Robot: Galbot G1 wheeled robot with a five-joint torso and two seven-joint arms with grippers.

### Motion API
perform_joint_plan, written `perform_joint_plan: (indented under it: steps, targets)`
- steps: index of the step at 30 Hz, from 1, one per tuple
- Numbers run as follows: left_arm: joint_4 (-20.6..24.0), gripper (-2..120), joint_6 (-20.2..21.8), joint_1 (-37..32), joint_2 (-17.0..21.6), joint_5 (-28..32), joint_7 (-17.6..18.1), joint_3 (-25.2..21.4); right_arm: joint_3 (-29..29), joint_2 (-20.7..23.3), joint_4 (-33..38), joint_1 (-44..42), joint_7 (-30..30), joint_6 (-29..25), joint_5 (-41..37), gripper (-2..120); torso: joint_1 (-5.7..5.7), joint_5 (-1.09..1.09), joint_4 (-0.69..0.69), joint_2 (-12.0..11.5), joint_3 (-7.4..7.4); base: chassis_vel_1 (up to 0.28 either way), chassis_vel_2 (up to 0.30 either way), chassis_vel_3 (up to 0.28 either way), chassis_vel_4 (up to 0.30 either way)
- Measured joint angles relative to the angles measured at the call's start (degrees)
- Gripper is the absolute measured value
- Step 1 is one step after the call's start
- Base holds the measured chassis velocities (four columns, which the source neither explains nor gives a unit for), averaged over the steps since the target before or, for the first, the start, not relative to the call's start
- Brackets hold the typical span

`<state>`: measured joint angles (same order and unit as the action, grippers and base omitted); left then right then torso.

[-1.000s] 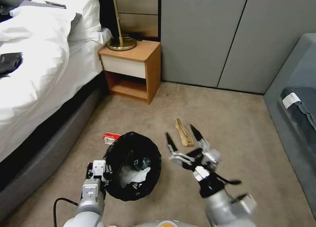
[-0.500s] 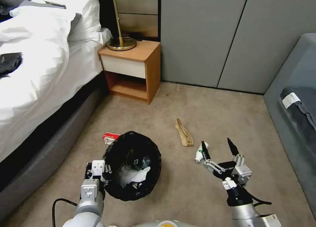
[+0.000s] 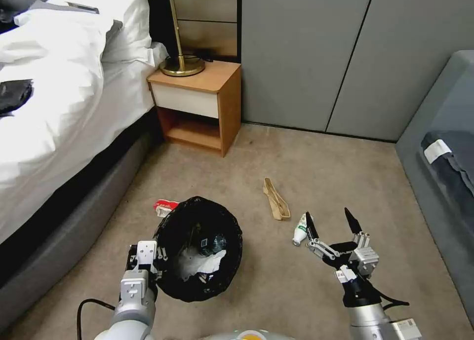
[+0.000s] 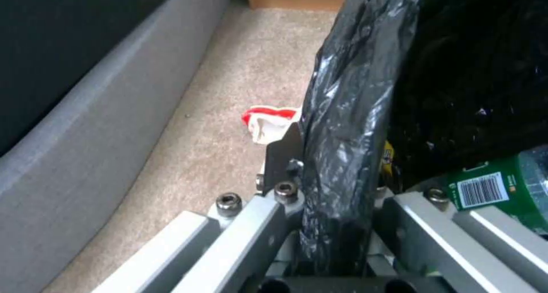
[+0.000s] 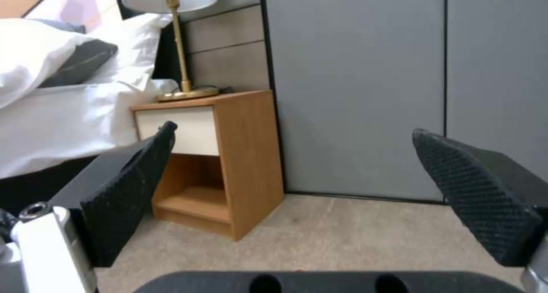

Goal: Pick up the trash bin, then pick up the garbage from the floor and place it into the trash bin.

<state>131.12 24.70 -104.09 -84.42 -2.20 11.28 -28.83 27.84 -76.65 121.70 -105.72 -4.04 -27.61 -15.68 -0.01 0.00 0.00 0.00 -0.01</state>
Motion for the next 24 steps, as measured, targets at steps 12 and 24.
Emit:
perform_joint_plan:
  steps: [12,24]
  targets:
    - [0.03,2,0.0,0.03,0.21,-0.11,0.0,0.0,1.0,0.74,0.17,0.21,0.03,0.11,-0.76,100,0.01,0.02,0.01,0.0,0.01,-0.132,0.14,0.131,-0.125]
    - [0.03,2,-0.03,-0.01,0.17,-0.07,0.0,-0.15,1.2,0.89,-0.16,1.35,0.15,0.15,0.8,100,0.01,0.0,0.0,0.0,0.01,-0.046,0.038,0.039,-0.032]
